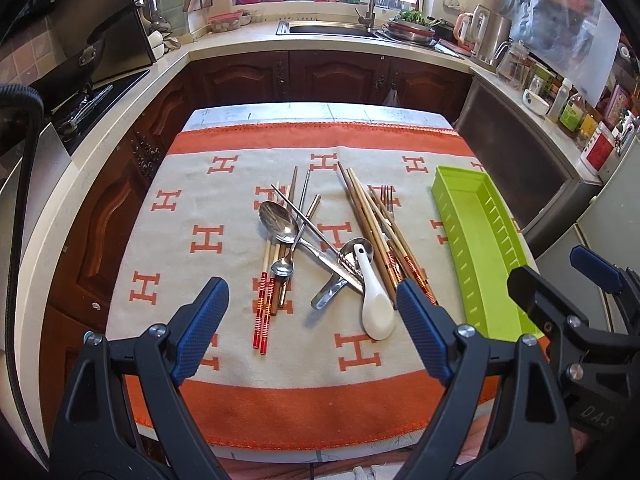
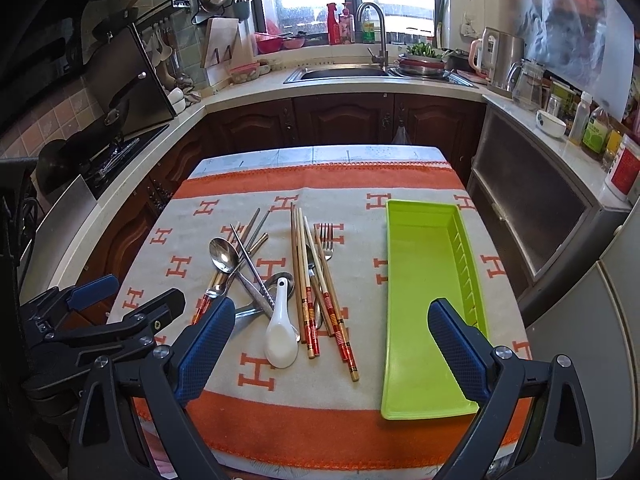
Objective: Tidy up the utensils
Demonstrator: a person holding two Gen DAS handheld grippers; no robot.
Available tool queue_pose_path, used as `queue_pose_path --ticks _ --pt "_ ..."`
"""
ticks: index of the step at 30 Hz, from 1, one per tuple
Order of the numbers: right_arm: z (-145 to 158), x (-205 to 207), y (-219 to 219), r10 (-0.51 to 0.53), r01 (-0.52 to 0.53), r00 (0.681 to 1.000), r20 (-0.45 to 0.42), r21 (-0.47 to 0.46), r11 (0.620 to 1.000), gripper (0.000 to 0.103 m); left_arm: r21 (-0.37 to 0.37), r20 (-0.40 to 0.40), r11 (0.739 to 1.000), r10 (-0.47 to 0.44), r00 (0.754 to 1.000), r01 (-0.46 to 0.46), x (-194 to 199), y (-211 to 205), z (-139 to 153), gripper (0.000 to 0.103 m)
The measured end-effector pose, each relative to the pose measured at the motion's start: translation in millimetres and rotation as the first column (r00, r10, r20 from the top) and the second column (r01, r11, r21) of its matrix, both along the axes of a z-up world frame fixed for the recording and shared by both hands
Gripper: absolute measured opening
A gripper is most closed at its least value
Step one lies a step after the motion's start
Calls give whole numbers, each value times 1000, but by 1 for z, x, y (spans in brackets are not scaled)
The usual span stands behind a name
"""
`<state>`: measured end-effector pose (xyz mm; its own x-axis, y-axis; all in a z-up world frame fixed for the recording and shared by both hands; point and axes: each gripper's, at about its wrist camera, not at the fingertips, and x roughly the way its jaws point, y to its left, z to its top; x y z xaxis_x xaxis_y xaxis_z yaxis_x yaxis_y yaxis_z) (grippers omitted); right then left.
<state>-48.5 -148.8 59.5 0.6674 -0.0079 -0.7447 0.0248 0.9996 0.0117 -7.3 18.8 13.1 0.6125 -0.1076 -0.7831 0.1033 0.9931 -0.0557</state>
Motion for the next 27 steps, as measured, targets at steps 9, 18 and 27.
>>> queue_pose_path --ticks 9,18,27 --pt "19 1 3 13 -13 1000 28 -25 1000 98 34 50 999 3 999 -5 1 6 16 85" --pt "37 29 8 72 -72 997 21 -21 997 98 89 63 996 26 998 -32 28 34 36 85" --pt "44 90 14 154 -154 987 -42 -3 988 81 80 -7 994 76 997 -75 82 91 27 83"
